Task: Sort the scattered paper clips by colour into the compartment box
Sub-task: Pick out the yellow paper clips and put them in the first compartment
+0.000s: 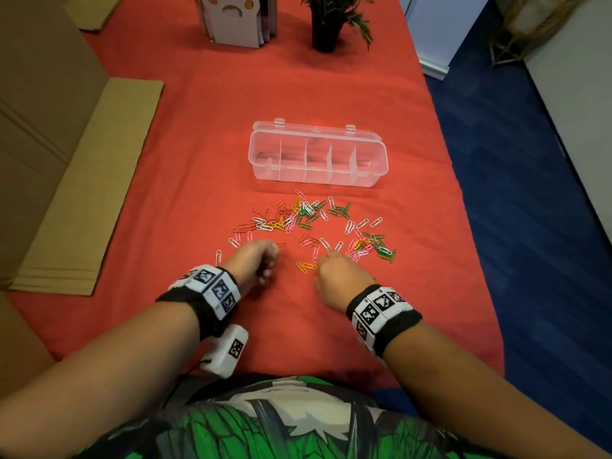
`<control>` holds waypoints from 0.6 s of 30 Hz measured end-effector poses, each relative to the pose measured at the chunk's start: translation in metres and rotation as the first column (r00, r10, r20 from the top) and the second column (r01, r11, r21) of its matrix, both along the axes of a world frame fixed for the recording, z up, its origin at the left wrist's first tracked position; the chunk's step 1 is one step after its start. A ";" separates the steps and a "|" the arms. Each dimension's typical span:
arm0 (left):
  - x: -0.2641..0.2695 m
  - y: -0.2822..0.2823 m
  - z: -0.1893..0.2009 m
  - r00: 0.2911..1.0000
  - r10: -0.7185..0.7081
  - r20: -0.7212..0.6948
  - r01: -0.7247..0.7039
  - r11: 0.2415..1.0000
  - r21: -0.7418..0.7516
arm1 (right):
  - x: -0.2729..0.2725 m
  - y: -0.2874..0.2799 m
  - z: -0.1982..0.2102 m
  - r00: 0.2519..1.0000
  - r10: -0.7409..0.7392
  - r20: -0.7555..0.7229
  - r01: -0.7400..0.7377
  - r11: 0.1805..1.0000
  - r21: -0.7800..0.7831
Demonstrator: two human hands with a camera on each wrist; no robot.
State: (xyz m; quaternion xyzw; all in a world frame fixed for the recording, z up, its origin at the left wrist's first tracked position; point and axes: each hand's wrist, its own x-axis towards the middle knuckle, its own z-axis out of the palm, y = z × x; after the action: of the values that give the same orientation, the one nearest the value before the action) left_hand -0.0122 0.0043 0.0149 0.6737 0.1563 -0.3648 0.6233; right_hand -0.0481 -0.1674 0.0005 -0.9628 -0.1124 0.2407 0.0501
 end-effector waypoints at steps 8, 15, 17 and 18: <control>0.004 0.022 -0.010 0.954 0.296 -0.052 -0.296 0.955 0.003 | -0.008 0.021 0.007 0.991 0.121 0.061 -0.109 0.980 -0.168; -0.002 0.032 -0.026 0.829 -0.414 0.375 0.061 0.735 0.675 | 0.026 0.000 0.019 0.713 -0.491 -0.501 0.697 0.575 0.428; -0.007 0.034 -0.028 0.774 -0.517 0.364 0.100 0.669 0.737 | 0.025 -0.005 0.022 0.526 -0.442 -0.726 0.843 0.162 0.513; -0.008 0.036 -0.030 0.753 -0.539 0.376 0.095 0.656 0.749 | 0.024 -0.007 0.024 0.479 -0.359 -0.801 0.862 0.016 0.507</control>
State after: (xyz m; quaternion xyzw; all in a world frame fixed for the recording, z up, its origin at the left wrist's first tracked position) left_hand -0.0201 0.0400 -0.0148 0.9486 -0.0405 -0.1690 0.2646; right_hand -0.0239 -0.1741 0.0244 -0.6155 0.2437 0.3053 0.6844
